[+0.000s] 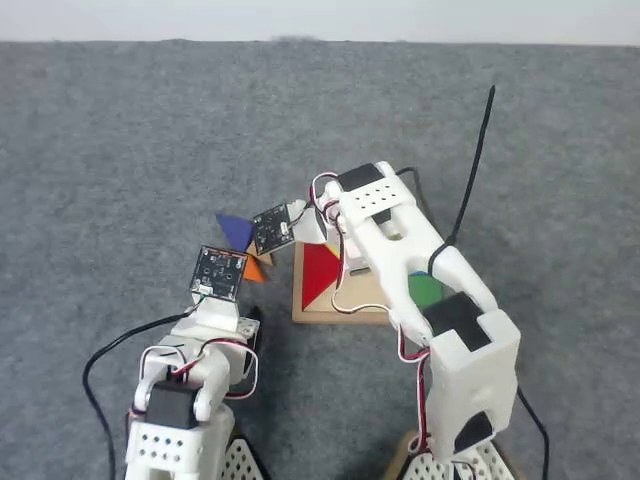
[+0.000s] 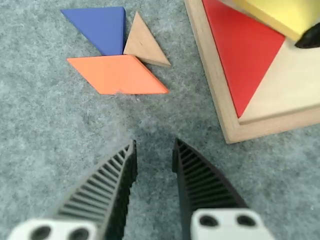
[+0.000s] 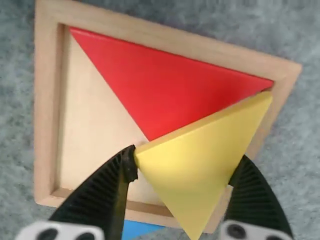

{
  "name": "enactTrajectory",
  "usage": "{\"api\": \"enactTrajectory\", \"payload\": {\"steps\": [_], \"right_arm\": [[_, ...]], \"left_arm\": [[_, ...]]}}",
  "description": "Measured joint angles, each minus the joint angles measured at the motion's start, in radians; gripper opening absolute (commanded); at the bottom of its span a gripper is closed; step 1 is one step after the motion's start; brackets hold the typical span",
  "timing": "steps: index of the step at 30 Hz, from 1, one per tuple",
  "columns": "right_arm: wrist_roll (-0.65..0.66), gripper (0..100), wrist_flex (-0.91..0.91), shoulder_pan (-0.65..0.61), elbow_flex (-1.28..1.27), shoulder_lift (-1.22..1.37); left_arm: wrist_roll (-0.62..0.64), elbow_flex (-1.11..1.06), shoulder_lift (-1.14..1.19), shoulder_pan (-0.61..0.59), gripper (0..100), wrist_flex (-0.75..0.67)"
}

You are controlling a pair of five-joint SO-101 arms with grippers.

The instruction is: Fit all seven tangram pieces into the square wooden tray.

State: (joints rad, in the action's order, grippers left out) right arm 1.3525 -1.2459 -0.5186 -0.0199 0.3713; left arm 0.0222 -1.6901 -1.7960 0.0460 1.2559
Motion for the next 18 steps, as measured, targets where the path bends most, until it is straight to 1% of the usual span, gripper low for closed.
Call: {"api": "enactTrajectory", "payload": {"steps": [2, 5, 7, 9, 18], "right_arm": [[0.0, 22.3, 0.0, 0.002, 0.0, 0.0], [0.0, 31.4, 0.0, 0.002, 0.0, 0.0], [0.0, 35.4, 0.0, 0.002, 0.0, 0.0], [0.0, 35.5, 0.0, 0.0, 0.0, 0.0], [0.0, 28.5, 0.0, 0.003, 0.051, 0.0]], "left_arm": [[0.0, 0.0, 0.0, 0.0, 11, 0.0], [0.0, 0.0, 0.0, 0.0, 11, 0.0], [0.0, 0.0, 0.0, 0.0, 11, 0.0], [0.0, 0.0, 0.0, 0.0, 11, 0.0], [0.0, 0.0, 0.0, 0.0, 11, 0.0]]}}
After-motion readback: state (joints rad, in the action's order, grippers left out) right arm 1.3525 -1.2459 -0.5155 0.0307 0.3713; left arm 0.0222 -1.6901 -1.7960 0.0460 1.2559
